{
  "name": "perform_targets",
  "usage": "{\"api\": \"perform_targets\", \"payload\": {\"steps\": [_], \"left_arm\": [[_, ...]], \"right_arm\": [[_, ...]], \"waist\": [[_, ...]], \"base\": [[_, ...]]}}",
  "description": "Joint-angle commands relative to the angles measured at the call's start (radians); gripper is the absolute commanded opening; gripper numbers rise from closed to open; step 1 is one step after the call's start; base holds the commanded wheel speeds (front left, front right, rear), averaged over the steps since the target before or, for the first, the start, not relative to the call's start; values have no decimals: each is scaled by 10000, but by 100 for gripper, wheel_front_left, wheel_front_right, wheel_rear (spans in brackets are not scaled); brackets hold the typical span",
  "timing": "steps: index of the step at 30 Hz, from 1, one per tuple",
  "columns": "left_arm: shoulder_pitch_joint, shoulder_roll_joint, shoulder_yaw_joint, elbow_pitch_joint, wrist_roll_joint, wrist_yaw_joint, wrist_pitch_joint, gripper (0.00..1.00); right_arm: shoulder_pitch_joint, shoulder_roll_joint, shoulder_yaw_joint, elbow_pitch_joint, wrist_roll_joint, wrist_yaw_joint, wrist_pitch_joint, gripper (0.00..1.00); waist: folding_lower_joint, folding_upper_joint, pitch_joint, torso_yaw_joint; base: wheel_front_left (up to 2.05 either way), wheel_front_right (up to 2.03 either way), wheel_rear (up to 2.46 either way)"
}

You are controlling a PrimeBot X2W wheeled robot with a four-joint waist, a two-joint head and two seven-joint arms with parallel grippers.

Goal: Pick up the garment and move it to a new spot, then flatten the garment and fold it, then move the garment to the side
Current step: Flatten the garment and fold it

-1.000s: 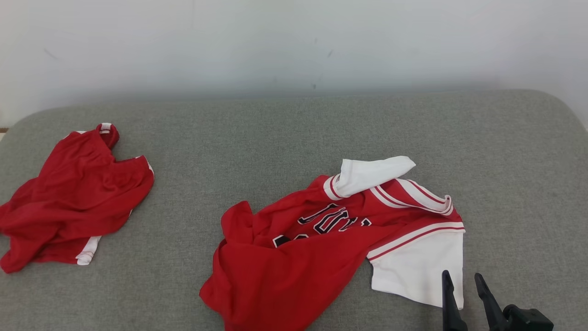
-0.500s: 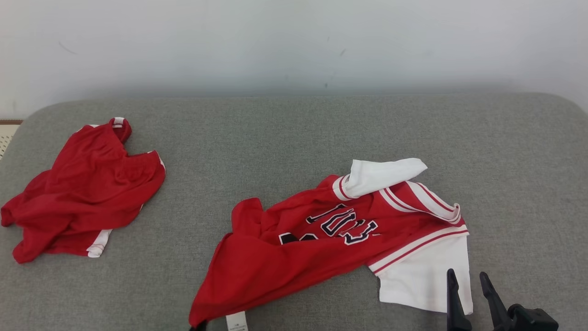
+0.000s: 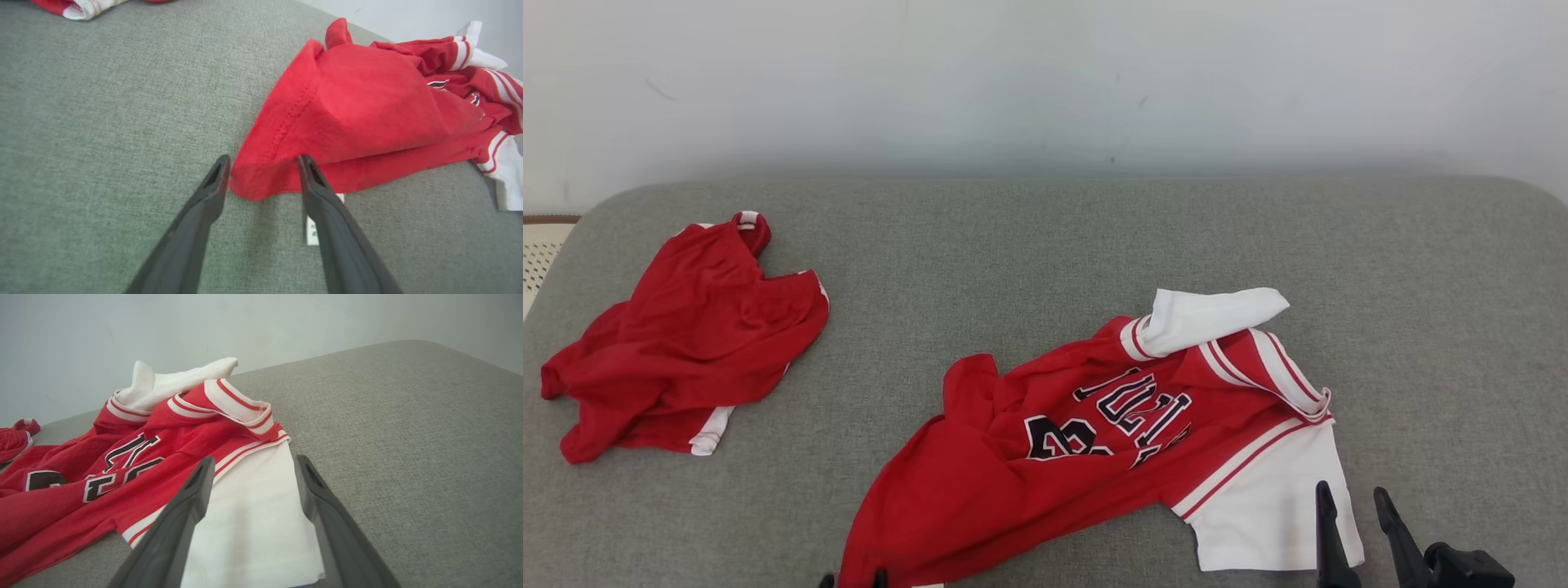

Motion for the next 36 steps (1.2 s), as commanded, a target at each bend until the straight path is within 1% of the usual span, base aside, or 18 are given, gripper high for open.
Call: {"api": "perform_targets", "payload": {"steps": [1,4,8,9,13,17,21,25,27,29,32,36], "left_arm": [[154,-27,114,-100,128,0,-115,100],[335,-240,589,-589,366,-16,-207,100],[645,-544,1455,-1417,1115,-103,-204,100],[645,-544,1455,-1417,1115,-103,-204,100],[912,-899,2204,-1976,1768,-341,-208,100],[1097,-1193,2730,-2152,2292,-584,-207,100],[812,-1389,3070,-2273,2768,-657,-203,100],[567,-1427,3187,-2269,3192,-785,-204,100],[545,-1313,3177,-2244,3381,-835,-204,100],[528,-1077,2982,-2190,3838,-880,-204,100],[489,-894,2812,-2292,4255,-779,-204,100],[667,-856,2791,-2496,4383,-615,-175,100]], "right_arm": [[-15,-7,-71,-40,95,9,-13,100],[79,-5,-162,-108,147,7,-13,100],[178,-5,-206,-190,140,9,-13,100],[178,-5,-206,-190,140,9,-13,100],[235,-5,-356,-391,1,9,-13,100],[269,-4,-519,-623,-177,9,-13,100],[341,-5,-619,-899,-381,7,-13,100],[455,-4,-511,-1228,-544,9,100,100],[504,-5,-484,-1406,-555,9,143,100],[529,-7,-460,-1547,-551,9,169,100],[710,-4,-394,-1731,-527,9,233,100],[860,-4,-411,-1898,-567,9,297,100]], "waist": [[0,0,-23,32],[0,0,-74,120],[0,0,-216,214],[0,0,-216,214],[0,0,-435,249],[0,0,-609,225],[0,0,-741,99],[0,0,-834,-112],[0,0,-861,-234],[0,0,-882,-350],[0,0,-910,-489],[0,0,-959,-620]], "base": [[0,0,0],[0,0,0],[0,0,0],[0,0,0],[0,0,0],[0,0,0],[0,0,0],[0,0,0],[0,0,0],[0,0,0],[0,0,0],[0,0,0]]}}
